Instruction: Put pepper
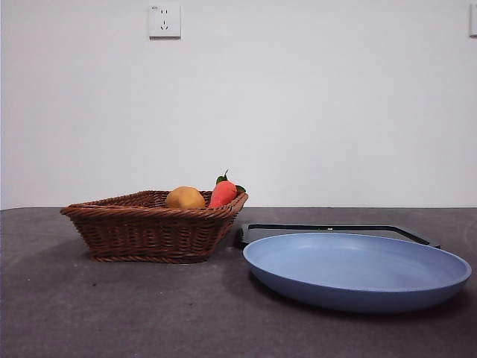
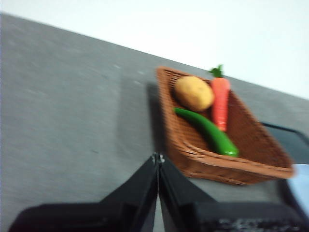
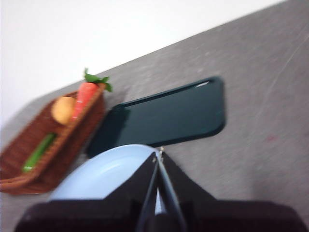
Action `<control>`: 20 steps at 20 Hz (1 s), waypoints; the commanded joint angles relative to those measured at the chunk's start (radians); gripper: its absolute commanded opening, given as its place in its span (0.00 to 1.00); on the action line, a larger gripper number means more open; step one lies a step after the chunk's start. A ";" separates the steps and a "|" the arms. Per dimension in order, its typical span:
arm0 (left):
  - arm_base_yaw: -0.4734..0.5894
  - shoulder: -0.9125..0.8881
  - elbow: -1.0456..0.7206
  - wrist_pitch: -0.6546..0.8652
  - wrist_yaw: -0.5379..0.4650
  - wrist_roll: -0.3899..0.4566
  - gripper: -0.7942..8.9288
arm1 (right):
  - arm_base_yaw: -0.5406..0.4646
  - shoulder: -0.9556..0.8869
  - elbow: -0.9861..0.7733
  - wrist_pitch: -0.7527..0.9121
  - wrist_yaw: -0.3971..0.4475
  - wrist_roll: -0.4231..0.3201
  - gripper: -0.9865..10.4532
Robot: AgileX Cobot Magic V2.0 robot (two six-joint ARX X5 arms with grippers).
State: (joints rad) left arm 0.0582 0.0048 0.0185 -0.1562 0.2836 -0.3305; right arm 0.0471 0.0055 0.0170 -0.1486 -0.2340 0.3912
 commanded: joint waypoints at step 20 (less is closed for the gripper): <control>0.002 0.434 0.551 -0.340 0.222 0.100 0.09 | 0.015 0.441 0.591 -0.332 -0.119 -0.152 0.09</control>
State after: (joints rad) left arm 0.0582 0.4156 0.5434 -0.4740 0.4923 -0.3122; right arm 0.0578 0.4236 0.5617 -0.4404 -0.3470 0.3229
